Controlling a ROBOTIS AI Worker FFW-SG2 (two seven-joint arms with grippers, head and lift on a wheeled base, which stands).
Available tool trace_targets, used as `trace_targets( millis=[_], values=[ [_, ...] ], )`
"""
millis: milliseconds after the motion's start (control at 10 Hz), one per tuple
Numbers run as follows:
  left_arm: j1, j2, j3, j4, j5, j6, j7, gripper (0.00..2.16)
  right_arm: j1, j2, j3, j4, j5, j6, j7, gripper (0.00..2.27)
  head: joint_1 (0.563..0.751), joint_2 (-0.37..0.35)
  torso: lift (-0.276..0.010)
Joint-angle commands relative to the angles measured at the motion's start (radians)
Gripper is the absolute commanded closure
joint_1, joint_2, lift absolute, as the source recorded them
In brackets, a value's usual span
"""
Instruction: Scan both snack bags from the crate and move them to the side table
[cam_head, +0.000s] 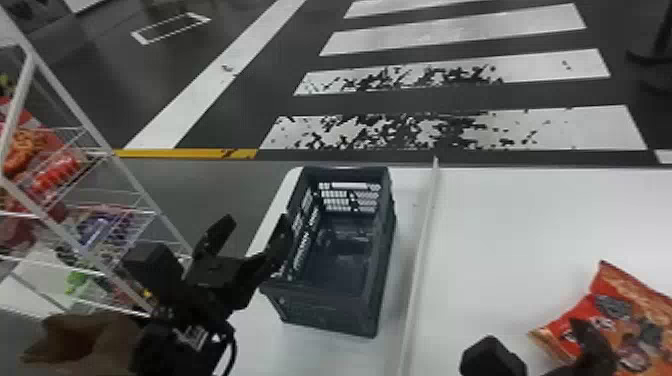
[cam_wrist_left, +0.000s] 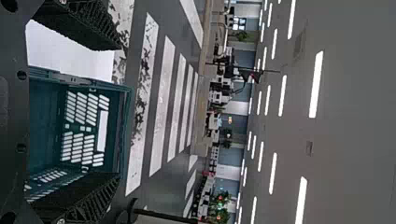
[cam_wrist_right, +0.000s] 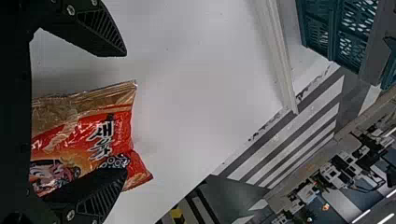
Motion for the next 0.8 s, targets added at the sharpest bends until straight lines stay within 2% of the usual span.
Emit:
trace_targets(
  millis=[0, 700],
  values=[
    [0.0, 0.001, 0.004, 0.006, 0.0, 0.0, -0.002, 0.03, -0.057, 0.003, 0.038, 0.075, 0.021, 0.027, 0.0, 0.12, 0.695, 0.35, -0.095],
    [-0.005, 0.003, 0.004, 0.045, 0.001, -0.025, -0.028, 0.03, -0.158, -0.011, 0.039, 0.199, 0.017, 0.067, 0.052, 0.24, 0.695, 0.338, -0.095]
  ],
)
